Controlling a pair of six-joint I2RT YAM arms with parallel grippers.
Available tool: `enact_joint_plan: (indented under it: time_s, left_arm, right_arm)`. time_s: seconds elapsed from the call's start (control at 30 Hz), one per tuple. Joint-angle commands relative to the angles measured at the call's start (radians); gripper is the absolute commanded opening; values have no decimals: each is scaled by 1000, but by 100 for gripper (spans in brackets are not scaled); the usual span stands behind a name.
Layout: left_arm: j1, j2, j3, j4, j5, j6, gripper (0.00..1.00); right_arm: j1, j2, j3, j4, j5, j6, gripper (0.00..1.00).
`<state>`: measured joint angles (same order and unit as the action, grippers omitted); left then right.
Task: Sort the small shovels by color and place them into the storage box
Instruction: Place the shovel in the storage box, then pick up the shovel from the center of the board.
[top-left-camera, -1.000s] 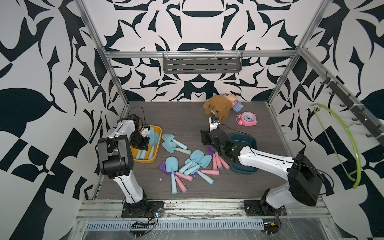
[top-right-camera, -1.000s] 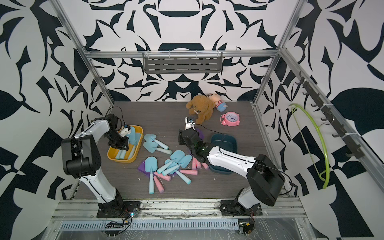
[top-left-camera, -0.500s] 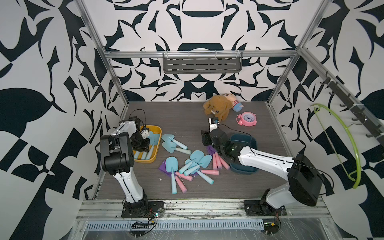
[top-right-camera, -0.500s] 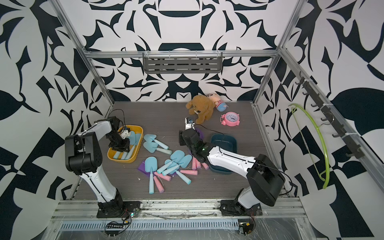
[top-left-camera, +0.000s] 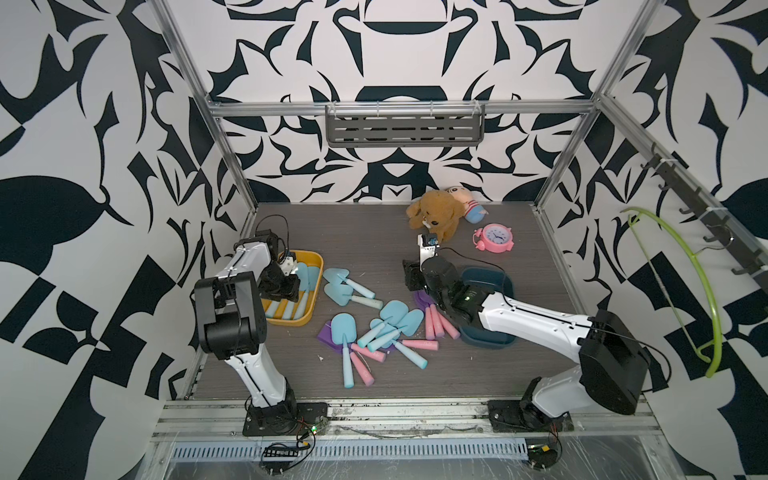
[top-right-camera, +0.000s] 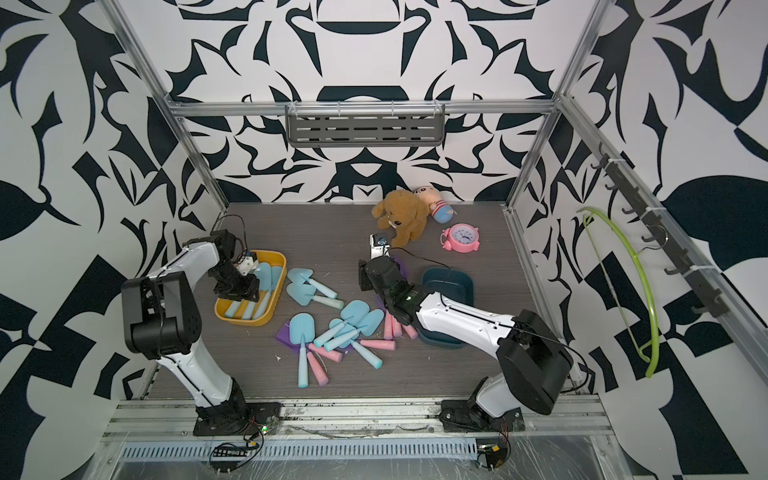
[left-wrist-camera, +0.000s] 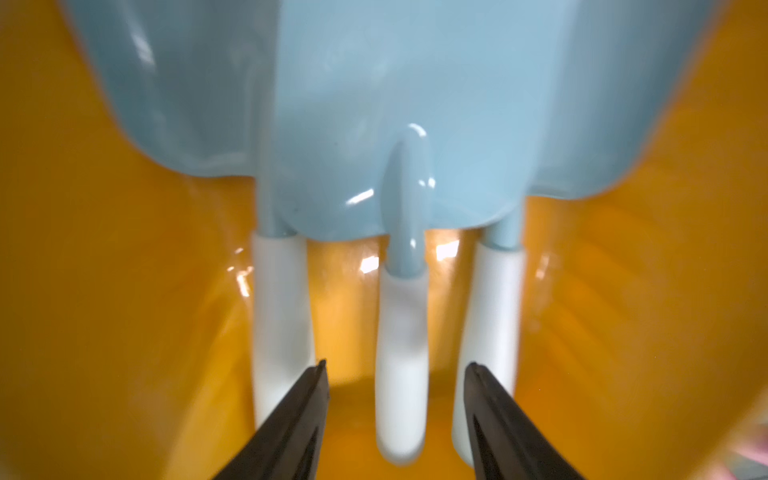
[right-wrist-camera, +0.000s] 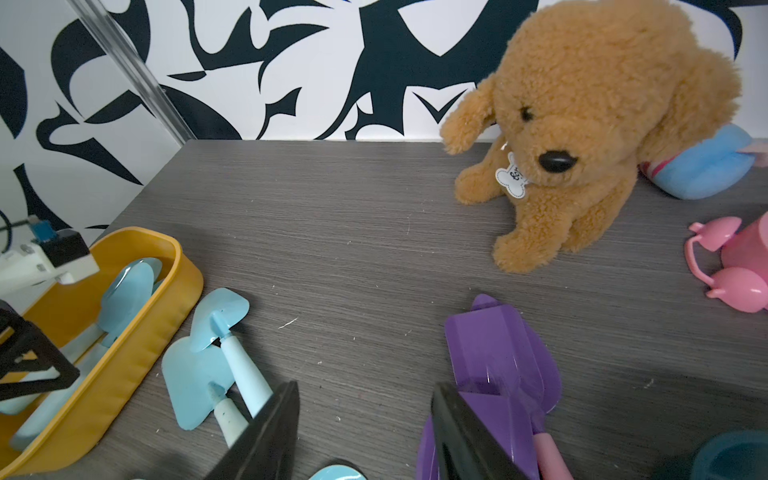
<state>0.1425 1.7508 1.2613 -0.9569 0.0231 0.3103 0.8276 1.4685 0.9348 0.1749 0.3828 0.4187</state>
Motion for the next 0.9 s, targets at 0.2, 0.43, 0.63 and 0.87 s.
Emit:
enact_joint_plan:
  time_s: [0.2,0.43,0.63,0.87]
  left_arm:
    - [-95,-224,-33,-29,266,-19,64]
    - [-155,-292,-104,27,343,2,64]
    - [-159,-327,-132,45,323,-22,65]
    - [-135,-417,-191,74,293,-27,65]
  right_arm:
    - [-41,5,102,-95,-366,-148,53]
    - [-42,113,257,-334,-587,-333,52]
    - [-42,246,408,-486,-613,-421,50]
    - [-42,438,569,-515,-621,-487,50]
